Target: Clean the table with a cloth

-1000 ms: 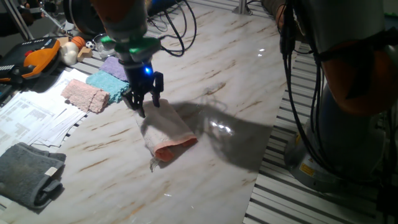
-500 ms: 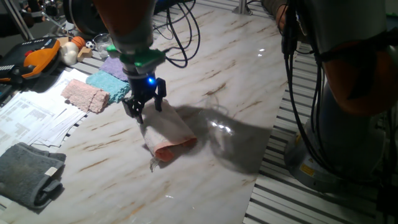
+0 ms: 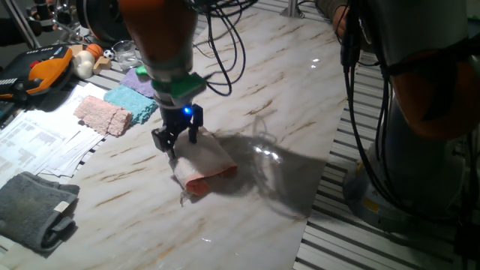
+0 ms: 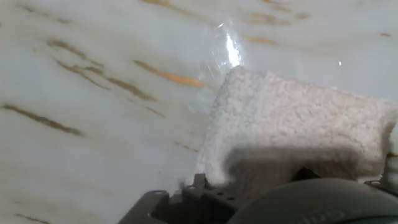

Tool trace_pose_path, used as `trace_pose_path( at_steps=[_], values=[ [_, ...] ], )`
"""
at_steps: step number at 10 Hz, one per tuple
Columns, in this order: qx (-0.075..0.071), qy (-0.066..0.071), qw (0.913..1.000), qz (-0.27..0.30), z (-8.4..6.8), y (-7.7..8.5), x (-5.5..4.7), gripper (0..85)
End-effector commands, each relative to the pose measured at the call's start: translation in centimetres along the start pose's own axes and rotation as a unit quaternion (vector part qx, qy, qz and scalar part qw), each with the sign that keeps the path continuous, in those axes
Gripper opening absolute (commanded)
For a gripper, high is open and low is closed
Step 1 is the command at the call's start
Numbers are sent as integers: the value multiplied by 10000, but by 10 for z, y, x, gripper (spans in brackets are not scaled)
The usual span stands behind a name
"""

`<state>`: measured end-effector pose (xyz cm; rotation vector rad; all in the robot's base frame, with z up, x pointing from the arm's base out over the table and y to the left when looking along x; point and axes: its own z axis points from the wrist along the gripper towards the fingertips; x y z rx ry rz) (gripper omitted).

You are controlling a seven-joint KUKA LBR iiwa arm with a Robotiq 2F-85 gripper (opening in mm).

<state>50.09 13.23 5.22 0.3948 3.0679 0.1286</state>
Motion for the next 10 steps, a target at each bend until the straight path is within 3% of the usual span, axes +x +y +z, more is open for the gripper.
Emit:
trace_pose_path(
  at_steps=[1,2,3,6,8,10],
  values=[
    [40,-86,9999,-111,4,0,0,510],
    [140,-171,9992,-333,7,-1,0,170],
    [139,-113,9986,-492,6,-1,-2,0],
    [329,-110,9959,-839,3,-4,-13,0],
    [431,-206,9937,-1010,1,-11,-26,0],
    [435,-245,9919,-1172,1,-23,-43,0]
  ],
)
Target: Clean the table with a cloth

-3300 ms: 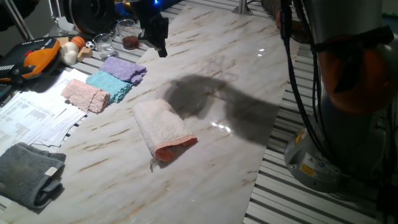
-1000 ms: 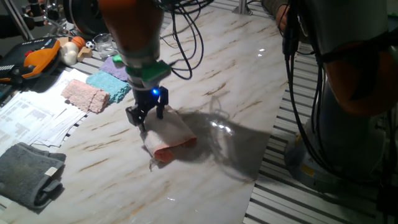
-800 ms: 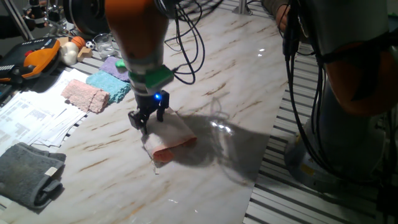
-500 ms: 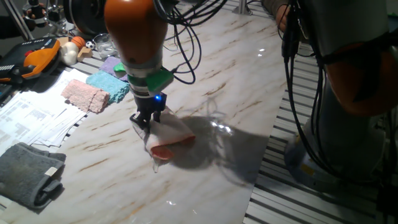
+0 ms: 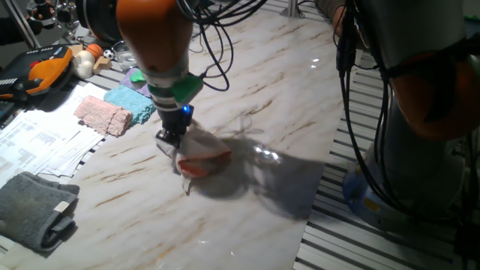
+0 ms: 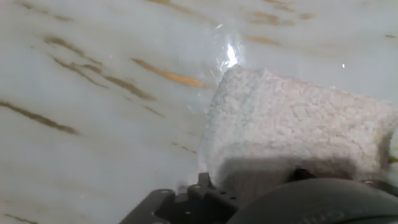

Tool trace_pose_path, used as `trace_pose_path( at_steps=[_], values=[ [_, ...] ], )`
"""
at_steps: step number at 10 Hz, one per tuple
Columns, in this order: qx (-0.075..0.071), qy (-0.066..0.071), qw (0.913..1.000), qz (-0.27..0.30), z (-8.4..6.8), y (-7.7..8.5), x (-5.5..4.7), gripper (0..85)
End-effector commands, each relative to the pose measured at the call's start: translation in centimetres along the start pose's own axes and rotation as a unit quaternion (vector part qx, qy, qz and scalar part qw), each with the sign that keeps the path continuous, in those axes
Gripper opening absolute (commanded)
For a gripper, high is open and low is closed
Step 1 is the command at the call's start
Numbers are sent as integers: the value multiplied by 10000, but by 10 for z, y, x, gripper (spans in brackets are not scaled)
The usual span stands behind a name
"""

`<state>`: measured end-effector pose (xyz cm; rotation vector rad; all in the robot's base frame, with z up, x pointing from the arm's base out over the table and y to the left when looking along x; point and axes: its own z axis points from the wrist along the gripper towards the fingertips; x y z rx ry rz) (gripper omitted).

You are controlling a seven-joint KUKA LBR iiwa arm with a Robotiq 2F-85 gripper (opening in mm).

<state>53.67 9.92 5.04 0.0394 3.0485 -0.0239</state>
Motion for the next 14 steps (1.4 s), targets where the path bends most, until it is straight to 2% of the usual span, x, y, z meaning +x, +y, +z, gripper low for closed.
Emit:
trace_pose_path(
  at_steps=[1,4,6,11,14],
  values=[
    [5,-39,10000,-68,3,-7,-4,0],
    [29,-62,9997,-231,5,-21,-16,0],
    [30,-53,9992,-399,5,-38,-25,0],
    [33,-83,9968,-790,10,-88,-38,0],
    [72,-72,9955,-939,4,-110,-40,0]
  ],
)
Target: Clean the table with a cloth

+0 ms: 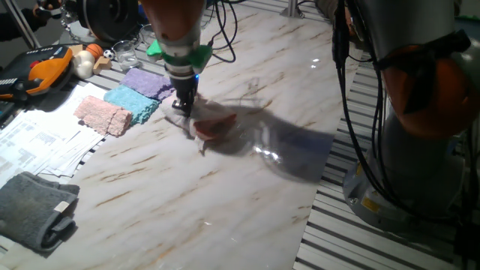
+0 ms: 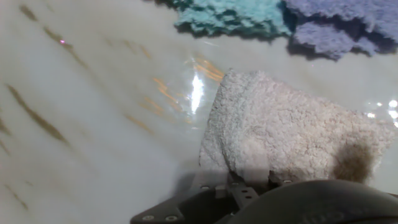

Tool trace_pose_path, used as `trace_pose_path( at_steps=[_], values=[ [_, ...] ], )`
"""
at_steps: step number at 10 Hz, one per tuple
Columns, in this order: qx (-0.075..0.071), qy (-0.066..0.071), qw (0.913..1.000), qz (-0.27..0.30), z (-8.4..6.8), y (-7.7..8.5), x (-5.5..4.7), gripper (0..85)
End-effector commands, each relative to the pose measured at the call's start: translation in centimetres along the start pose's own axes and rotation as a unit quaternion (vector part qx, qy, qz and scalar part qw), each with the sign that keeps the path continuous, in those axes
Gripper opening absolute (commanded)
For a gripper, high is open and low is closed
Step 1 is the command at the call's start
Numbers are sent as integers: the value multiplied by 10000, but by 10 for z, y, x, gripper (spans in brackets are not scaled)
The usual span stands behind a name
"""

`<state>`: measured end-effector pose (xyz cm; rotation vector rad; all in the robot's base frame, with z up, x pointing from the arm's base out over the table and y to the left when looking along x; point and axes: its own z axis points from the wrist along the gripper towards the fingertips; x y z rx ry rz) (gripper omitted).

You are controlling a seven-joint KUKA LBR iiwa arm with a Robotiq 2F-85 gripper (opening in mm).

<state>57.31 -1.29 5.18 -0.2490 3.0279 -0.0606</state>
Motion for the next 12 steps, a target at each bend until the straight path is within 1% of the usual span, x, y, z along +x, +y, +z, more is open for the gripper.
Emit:
trace_pose_path(
  at_steps=[1,2,3,4,6,8,10,12],
  values=[
    [32,10,10000,-37,-2,-7,1,0],
    [100,22,9999,-98,-4,-17,4,0],
    [137,28,9998,-125,-5,-24,9,0],
    [146,22,9998,-149,-4,-28,14,0],
    [243,-45,9994,-221,1,-35,23,0],
    [272,-30,9992,-301,-2,-44,30,0],
    [332,-16,9988,-369,-6,-54,39,0],
    [532,-85,9977,-418,-6,-61,51,0]
  ],
)
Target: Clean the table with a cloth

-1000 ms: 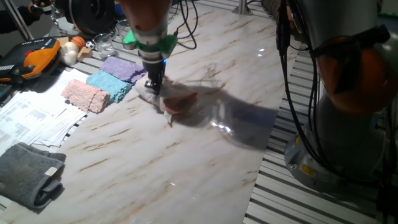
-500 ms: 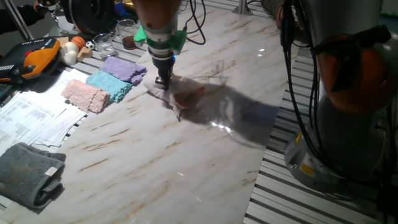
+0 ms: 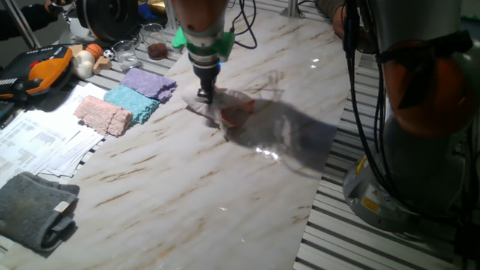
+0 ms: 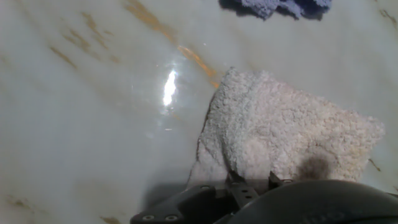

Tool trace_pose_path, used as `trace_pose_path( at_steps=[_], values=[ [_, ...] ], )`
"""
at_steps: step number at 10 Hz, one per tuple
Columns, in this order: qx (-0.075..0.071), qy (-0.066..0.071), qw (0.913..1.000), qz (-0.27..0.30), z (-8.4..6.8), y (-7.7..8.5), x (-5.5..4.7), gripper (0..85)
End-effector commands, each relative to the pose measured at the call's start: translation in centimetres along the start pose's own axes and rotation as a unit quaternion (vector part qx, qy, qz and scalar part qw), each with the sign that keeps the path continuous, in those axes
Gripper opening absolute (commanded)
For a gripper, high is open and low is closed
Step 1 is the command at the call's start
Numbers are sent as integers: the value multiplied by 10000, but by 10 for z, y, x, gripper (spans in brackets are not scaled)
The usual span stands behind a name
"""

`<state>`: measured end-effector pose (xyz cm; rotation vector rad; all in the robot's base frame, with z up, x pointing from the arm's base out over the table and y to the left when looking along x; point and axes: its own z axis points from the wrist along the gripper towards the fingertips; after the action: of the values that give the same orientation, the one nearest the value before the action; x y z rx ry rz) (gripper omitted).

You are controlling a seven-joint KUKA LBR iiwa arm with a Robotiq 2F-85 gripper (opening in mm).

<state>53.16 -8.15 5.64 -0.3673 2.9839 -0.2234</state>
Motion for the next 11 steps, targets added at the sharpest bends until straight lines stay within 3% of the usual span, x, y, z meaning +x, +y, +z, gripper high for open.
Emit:
trace_pose_path(
  at_steps=[1,4,7,9,11],
  values=[
    [19,-2,10000,-16,-1,-2,5,0],
    [-113,-2,9999,10,5,3,6,0],
    [-535,41,9983,236,12,24,-12,0],
    [-673,111,9971,344,10,36,-23,0],
    [-696,173,9960,526,4,56,-29,0]
  ],
)
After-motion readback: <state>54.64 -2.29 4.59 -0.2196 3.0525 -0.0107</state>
